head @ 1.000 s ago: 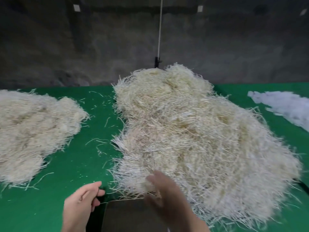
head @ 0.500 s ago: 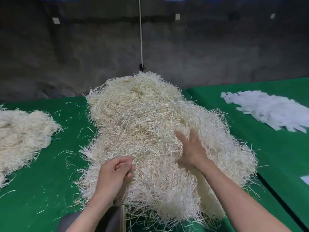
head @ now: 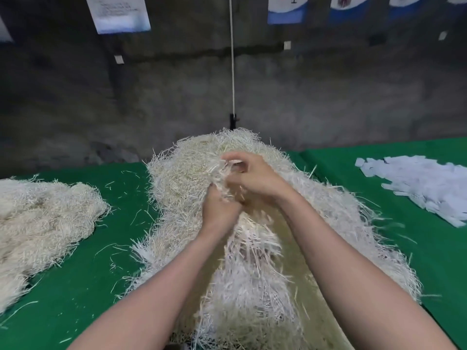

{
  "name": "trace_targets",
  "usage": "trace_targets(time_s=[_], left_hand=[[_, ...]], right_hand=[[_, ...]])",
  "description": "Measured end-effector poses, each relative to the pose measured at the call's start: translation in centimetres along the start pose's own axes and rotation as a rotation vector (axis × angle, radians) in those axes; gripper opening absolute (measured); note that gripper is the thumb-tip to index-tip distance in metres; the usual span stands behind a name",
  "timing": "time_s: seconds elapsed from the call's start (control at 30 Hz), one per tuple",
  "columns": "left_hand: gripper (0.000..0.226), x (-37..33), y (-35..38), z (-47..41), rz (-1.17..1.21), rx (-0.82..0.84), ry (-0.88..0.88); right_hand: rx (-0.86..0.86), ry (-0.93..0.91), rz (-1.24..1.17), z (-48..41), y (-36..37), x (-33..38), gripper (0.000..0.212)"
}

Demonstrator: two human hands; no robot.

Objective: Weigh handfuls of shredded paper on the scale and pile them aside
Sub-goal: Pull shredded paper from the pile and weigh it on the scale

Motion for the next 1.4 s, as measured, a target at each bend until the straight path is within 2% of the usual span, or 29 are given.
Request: trace_targets(time_s=[0.03, 0.13, 0.17, 0.2, 0.23, 0.33, 0.37, 0.4, 0.43, 0.47, 0.5, 0.57, 0.6, 0.67, 0.73, 0.77, 0.83, 0.87, 0.93, 1.0, 1.07, 1.1, 1.17, 1.23, 1.27, 1.3, 1.33, 1.37, 1.4], left_hand=[[0.073, 0.9, -1.2, -0.6, 0.084, -0.072, -0.072], [0.084, 3.3, -3.1, -1.6, 0.182, -0.139, -0.171], [0.083, 3.2, -3.4, -1.7, 0.196, -0.139, -0.164], [0.078, 3.1, -3.5, -1.9, 0.24, -0.138, -0.151], [0.072, 2.9, -3.6, -1.9, 0.303, -0.136, -0.145], [0.06, 2.8, -4.1, -2.2, 0.459, -0.178, -0.139], [0.058, 2.7, -4.2, -2.2, 0.496, -0.171, -0.14], [0.055, 2.5, -4.1, -2.1, 0.521, -0.152, -0.145], [0.052, 2.4, -4.0, -1.9, 0.544, -0.127, -0.16], [0.056, 2.3, -4.0, -1.8, 0.554, -0.095, -0.173], [0.065, 2.2, -4.1, -1.6, 0.532, -0.065, -0.165], [0.078, 1.8, -4.7, -1.3, 0.396, -0.038, -0.096], [0.079, 1.7, -5.0, -1.1, 0.337, -0.028, -0.054], [0.083, 1.9, -5.1, -0.4, 0.248, -0.011, -0.013], [0.083, 2.4, -5.1, 0.1, 0.1, 0.004, 0.01], [0.083, 2.6, -4.8, 0.4, -0.021, 0.023, 0.001], [0.09, 3.8, -4.1, 0.6, -0.18, 0.087, -0.084], [0.095, 4.5, -3.9, 0.8, -0.22, 0.12, -0.165], [0.103, 5.0, -4.7, 1.2, -0.299, 0.131, -0.273], [0.1, 3.7, -6.6, 0.7, -0.29, 0.03, -0.205], [0.103, 0.9, -8.7, 0.6, -0.127, -0.128, -0.033], [0.108, -0.6, -9.3, 0.7, -0.058, -0.166, 0.071], [0.126, -3.2, -8.1, 0.8, -0.024, -0.059, 0.2], [0.141, -3.6, -5.3, 0.8, -0.148, 0.119, 0.113], [0.129, -2.9, -4.1, 0.7, -0.145, 0.19, 0.025], [0.087, -2.5, -3.1, 0.6, -0.069, 0.216, -0.033], [0.032, -2.4, -3.0, 0.5, 0.069, 0.163, -0.059], [0.004, -1.9, -3.7, 0.3, 0.206, 0.075, -0.075], [0.018, -1.5, -4.5, 0.2, 0.311, 0.001, -0.08]], right_hand=[[-0.172, -0.031, -0.007, 0.7, -2.3, 0.1, 0.041], [-0.851, -0.125, -0.083, 7.0, -9.9, -0.9, 0.025], [-0.936, -0.108, -0.066, 8.4, -10.7, -1.6, 0.022], [-0.925, -0.067, -0.012, 8.7, -10.5, -2.2, 0.019], [-0.829, -0.008, 0.062, 8.2, -9.7, -3.1, 0.018], [-0.235, 0.252, 0.266, 4.9, -3.9, -7.0, 0.01], [-0.068, 0.324, 0.383, 4.6, -2.3, -8.0, 0.013], [0.046, 0.336, 0.489, 4.3, -1.2, -8.7, 0.039], [0.073, 0.325, 0.528, 3.9, -0.6, -9.0, 0.059], [0.025, 0.272, 0.445, 3.5, -0.6, -8.7, 0.063], [-0.096, 0.196, 0.249, 3.4, -1.4, -7.7, 0.053], [-0.43, 0.061, -0.125, 4.0, -4.7, -6.8, 0.038], [-0.536, 0.055, -0.168, 4.2, -6.3, -7.1, 0.042], [-0.483, 0.063, -0.122, 3.0, -6.9, -7.4, 0.083], [-0.221, 0.272, -0.154, 1.8, -4.5, -9.3, 0.117], [-0.072, 0.387, -0.146, 1.7, -2.7, -10.3, 0.12], [0.146, 0.532, 0.042, 2.3, 0.0, -11.6, 0.104], [0.155, 0.518, 0.092, 2.1, 0.4, -11.9, 0.094], [0.062, 0.436, -0.021, 1.4, 0.4, -10.9, 0.084], [-0.119, 0.295, -0.11, 0.6, -1.3, -8.5, 0.07], [-0.261, 0.15, -0.074, 0.2, -3.6, -5.0, 0.034], [-0.292, 0.082, -0.068, 0.0, -4.2, -3.2, 0.026], [-0.314, 0.012, -0.138, -0.3, -4.4, -0.2, 0.025], [-0.284, -0.049, -0.243, -0.6, -2.8, 2.8, 0.021], [-0.233, -0.097, -0.248, -0.6, -1.3, 4.6, 0.02], [-0.156, -0.134, -0.216, -0.6, 0.6, 6.0, 0.021], [-0.069, -0.152, -0.179, -0.5, 2.5, 6.9, 0.023], [0.012, -0.141, -0.153, -0.5, 3.9, 7.0, 0.027], [0.071, -0.119, -0.147, -0.3, 4.6, 6.7, 0.031]])
Point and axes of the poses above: each hand's wrist, its own z-axis away from the middle knuckle, its own y-axis out of the palm, x = y × z, the point moved 10 cm from there along -z, towards the middle knuckle, and after that the axes turned 6 degrees about x, right-handed, at the moved point
